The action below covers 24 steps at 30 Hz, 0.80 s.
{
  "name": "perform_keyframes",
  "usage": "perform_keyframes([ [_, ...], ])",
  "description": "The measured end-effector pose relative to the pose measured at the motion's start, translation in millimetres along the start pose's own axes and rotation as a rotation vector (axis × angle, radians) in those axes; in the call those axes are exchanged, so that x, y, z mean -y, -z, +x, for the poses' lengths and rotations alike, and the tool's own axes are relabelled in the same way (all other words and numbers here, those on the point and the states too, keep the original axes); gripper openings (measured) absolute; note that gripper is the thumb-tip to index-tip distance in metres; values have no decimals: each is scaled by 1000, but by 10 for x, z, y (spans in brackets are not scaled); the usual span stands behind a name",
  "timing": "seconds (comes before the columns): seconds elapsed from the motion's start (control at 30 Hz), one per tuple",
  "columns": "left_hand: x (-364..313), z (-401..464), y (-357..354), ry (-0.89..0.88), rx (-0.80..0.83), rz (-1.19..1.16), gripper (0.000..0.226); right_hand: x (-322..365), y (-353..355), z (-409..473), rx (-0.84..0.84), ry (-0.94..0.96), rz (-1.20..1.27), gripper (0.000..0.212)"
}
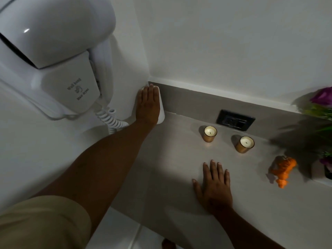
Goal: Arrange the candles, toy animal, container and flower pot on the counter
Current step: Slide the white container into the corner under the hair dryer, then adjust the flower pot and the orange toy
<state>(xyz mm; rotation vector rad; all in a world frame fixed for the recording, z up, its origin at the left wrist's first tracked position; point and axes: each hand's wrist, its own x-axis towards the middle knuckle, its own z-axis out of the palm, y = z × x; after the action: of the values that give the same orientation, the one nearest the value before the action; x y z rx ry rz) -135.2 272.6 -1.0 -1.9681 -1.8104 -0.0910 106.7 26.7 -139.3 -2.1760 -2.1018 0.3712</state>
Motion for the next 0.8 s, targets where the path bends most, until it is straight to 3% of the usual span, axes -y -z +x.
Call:
perform_keyframes([
  [0.2,12,21,-33,-6,16,-32,59,-4,-1,11,-8,0,-8,81],
  [0.3,5,-15,14,-19,47,-20,82,-3,-10,20,-22,2,-11,80],
  [0.4,-95,-202,65,-68,21,-156,106,-5,6,9,-31,10,-10,80],
  [0.47,-299,-473,76,-129,15,-304,107,5,26,14,-26,10,-9,80],
  [0.57,-768,-1130,76,-225,130,-479,99,-51,65,3,-3,19,18,79],
  [0.73,-1368,-2312,75,-364,438,-573,83,-573,170,-264,-59,-46,31,71],
  [0.8,-1502,-2644,93,-420,452,-562,82,-851,207,-412,-98,-110,56,68],
])
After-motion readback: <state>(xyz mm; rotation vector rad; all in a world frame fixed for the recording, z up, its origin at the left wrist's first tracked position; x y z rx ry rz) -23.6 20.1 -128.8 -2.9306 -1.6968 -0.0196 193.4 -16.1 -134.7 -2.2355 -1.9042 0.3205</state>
